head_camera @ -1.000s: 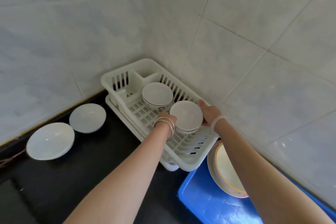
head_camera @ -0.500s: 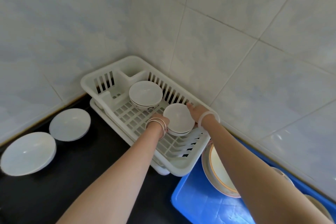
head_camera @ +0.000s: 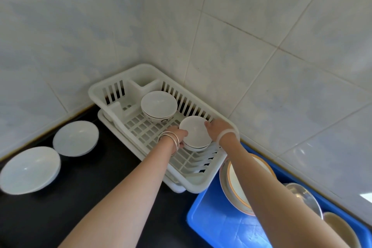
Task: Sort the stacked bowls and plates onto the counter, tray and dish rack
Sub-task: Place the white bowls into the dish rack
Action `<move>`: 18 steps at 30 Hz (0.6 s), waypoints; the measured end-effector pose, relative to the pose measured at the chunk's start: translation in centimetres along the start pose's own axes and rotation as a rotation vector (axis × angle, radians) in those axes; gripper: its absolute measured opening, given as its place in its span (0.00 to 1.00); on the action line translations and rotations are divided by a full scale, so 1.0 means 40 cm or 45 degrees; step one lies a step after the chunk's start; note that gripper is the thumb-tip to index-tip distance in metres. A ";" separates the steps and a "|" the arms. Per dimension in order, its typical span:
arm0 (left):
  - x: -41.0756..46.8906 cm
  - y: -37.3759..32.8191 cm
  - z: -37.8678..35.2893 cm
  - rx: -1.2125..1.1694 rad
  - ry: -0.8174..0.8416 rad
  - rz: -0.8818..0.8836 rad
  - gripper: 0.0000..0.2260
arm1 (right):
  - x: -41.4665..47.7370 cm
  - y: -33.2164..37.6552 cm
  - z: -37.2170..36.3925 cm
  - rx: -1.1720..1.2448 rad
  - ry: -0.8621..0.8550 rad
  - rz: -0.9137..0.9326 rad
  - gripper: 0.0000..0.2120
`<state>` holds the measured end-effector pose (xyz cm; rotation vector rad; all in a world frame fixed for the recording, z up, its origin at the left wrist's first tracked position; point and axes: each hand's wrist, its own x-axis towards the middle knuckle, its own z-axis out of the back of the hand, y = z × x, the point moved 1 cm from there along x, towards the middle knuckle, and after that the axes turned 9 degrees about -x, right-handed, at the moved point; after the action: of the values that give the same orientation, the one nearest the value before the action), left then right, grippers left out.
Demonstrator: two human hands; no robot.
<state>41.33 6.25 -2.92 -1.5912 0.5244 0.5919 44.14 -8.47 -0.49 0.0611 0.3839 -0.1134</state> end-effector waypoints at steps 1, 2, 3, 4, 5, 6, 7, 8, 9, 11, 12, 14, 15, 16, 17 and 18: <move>-0.002 -0.002 0.003 0.023 -0.002 -0.018 0.18 | -0.006 0.000 0.003 0.022 -0.010 0.002 0.24; -0.004 -0.005 0.007 0.050 -0.003 -0.035 0.18 | -0.014 -0.001 0.008 0.050 -0.021 0.005 0.23; -0.004 -0.008 0.013 0.063 0.001 -0.050 0.17 | -0.022 -0.002 0.013 0.086 -0.033 0.008 0.23; -0.008 -0.011 0.020 0.063 0.008 -0.064 0.14 | -0.032 -0.002 0.021 0.124 -0.044 0.013 0.22; -0.013 -0.015 0.028 0.058 0.009 -0.067 0.10 | -0.044 -0.001 0.028 0.160 -0.058 0.021 0.21; -0.021 -0.019 0.037 0.058 0.000 -0.063 0.07 | -0.057 0.003 0.035 0.191 -0.076 0.033 0.20; -0.030 -0.024 0.046 0.058 -0.015 -0.071 0.06 | -0.072 0.010 0.041 0.216 -0.098 0.050 0.20; -0.041 -0.029 0.057 0.065 -0.026 -0.091 0.06 | -0.089 0.018 0.046 0.240 -0.128 0.070 0.19; -0.058 -0.033 0.070 0.070 -0.030 -0.123 0.08 | -0.108 0.028 0.048 0.273 -0.164 0.091 0.19; -0.097 -0.036 0.101 0.065 -0.014 -0.220 0.08 | -0.150 0.056 0.049 0.412 -0.227 0.122 0.18; -0.118 -0.034 0.123 0.084 -0.036 -0.285 0.11 | -0.174 0.075 0.046 0.507 -0.243 0.140 0.17; -0.160 -0.019 0.179 0.139 -0.138 -0.397 0.15 | -0.223 0.126 0.032 0.715 -0.232 0.202 0.16; -0.180 -0.007 0.210 0.137 -0.188 -0.446 0.15 | -0.248 0.157 0.020 0.807 -0.205 0.241 0.15; -0.199 0.009 0.240 0.117 -0.232 -0.478 0.15 | -0.274 0.190 0.005 0.865 -0.173 0.280 0.15; -0.220 0.029 0.272 0.096 -0.274 -0.488 0.15 | -0.299 0.224 -0.011 0.890 -0.142 0.318 0.14; -0.240 0.052 0.303 0.087 -0.324 -0.479 0.14 | -0.320 0.259 -0.025 0.893 -0.106 0.353 0.12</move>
<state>31.83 18.04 0.87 -1.4738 0.0501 0.4738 33.22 3.14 3.79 0.7967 0.2342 0.0283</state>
